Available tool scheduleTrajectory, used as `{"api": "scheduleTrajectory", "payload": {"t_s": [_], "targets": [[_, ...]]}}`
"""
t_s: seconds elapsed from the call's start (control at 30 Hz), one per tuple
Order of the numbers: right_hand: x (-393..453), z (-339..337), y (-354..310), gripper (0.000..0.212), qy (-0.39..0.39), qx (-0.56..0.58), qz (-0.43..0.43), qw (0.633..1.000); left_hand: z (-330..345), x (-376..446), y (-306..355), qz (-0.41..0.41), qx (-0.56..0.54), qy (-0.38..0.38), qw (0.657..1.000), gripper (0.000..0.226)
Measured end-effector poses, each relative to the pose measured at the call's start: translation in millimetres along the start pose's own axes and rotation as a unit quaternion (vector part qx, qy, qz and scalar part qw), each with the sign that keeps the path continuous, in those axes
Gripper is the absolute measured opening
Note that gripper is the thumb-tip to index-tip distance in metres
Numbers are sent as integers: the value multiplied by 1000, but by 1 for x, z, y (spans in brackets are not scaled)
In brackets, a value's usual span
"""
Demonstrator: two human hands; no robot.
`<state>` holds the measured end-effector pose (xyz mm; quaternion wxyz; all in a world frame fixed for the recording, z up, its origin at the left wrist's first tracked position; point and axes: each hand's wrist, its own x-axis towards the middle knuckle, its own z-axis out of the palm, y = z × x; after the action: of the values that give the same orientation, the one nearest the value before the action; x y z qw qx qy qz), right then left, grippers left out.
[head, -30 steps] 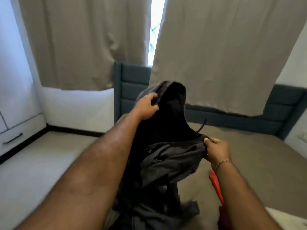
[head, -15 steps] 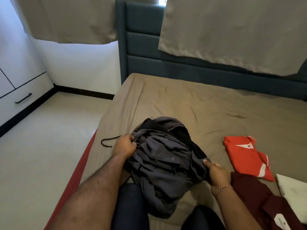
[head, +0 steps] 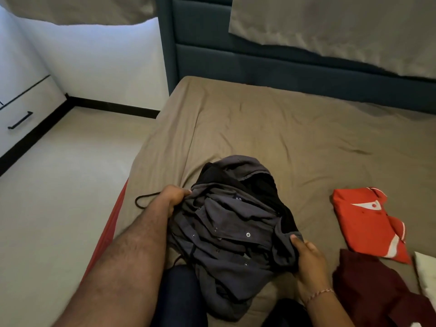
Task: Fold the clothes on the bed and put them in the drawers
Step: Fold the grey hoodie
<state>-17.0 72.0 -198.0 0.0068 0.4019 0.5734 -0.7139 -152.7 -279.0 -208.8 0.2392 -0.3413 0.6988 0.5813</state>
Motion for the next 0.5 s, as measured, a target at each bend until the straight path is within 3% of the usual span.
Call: {"api": "scheduleTrajectory", "payload": {"t_s": [0.3, 0.4, 0.5], "targets": [[-13, -10, 28, 13, -24, 12, 6, 1000, -25, -43, -28, -29, -70, -63, 995, 22], [-34, -25, 37, 23, -35, 50, 23, 998, -33, -60, -41, 109, -181, 26, 977, 9], [-48, -34, 13, 30, -47, 96, 38, 994, -46, -84, -27, 251, -125, 108, 954, 8]]}}
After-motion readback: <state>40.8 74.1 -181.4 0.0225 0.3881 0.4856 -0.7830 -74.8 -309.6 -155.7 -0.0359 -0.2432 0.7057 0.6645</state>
